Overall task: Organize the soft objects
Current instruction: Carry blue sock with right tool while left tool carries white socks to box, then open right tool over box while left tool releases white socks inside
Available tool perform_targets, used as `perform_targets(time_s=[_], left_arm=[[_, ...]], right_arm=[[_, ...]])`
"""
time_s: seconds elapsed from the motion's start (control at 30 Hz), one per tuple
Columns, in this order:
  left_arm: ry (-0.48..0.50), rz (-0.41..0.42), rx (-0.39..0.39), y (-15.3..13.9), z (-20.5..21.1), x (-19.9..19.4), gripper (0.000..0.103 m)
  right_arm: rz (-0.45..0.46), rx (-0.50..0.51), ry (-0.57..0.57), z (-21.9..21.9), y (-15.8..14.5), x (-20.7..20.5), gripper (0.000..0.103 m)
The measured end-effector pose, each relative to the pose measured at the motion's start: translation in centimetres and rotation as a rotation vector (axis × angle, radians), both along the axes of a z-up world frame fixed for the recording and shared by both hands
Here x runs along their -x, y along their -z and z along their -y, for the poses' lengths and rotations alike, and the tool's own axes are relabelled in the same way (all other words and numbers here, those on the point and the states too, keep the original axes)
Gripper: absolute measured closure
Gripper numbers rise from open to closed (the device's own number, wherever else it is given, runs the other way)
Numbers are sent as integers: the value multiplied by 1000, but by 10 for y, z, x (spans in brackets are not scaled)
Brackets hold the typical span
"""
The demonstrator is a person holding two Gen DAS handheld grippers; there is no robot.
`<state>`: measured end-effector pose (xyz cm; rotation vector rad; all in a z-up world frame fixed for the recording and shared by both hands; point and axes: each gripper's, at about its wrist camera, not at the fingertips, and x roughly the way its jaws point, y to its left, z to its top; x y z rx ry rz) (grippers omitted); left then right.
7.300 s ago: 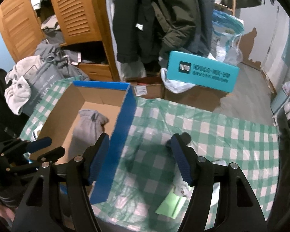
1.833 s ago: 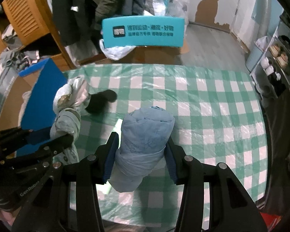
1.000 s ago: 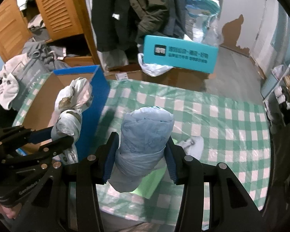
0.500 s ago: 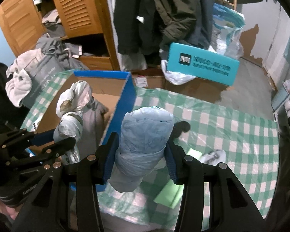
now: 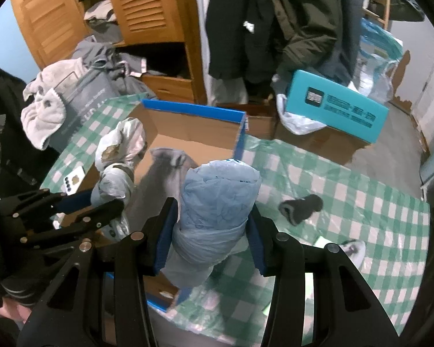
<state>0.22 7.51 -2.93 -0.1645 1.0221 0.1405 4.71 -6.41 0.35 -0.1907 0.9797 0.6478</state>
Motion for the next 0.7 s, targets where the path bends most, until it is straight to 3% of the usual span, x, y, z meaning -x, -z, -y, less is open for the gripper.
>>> perform_targets(time_s=[0.53, 0.67, 0.7], left_arm=[[-90, -59, 17, 19, -32, 3, 74], [-100, -62, 18, 19, -33, 3, 68], [-100, -61, 16, 19, -33, 3, 62]], right_arm=[[-54, 21, -72, -42, 15, 2, 56], [-70, 25, -63, -41, 21, -1, 54], [-71, 27, -60, -40, 21, -1, 52]])
